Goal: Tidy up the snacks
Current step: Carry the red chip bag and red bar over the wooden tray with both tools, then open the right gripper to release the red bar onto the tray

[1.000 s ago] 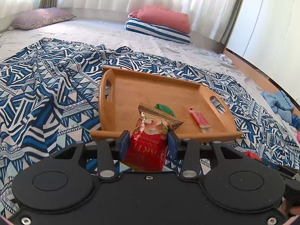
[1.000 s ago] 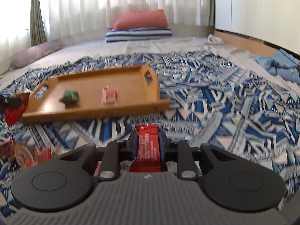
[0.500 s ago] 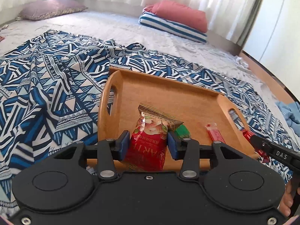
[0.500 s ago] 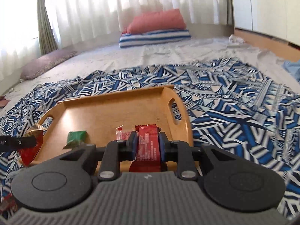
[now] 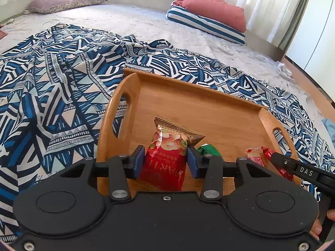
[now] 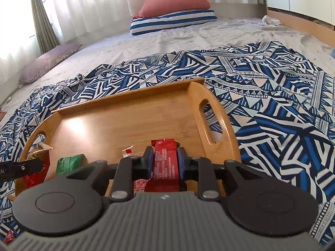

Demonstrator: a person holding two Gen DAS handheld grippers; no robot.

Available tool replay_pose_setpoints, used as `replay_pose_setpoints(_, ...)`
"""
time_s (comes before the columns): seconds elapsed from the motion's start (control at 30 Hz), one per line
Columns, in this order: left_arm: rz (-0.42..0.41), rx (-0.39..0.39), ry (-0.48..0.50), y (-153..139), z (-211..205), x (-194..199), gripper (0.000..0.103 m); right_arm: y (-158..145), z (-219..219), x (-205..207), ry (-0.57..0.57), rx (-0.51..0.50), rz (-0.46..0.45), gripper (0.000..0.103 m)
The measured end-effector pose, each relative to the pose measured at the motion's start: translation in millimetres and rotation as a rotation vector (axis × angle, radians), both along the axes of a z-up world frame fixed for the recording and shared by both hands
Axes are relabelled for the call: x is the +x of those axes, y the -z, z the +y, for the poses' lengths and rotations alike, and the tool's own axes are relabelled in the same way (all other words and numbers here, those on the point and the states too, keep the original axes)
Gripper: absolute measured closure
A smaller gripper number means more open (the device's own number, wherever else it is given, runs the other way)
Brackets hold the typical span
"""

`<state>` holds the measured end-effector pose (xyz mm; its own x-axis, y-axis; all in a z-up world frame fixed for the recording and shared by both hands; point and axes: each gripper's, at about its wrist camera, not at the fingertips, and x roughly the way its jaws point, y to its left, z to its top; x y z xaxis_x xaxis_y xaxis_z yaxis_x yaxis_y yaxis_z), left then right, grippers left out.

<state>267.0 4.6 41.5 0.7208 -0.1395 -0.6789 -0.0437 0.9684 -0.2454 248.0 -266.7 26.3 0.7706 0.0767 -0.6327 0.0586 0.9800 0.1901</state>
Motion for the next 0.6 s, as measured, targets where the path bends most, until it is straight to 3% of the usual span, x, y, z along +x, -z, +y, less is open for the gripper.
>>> replay_pose_setpoints(0.6,-0.029,0.055,0.026,6.0,-16.1,6.7,0.061,10.8,3.4,4.7,-0.02,-0.02,0.014,0.074)
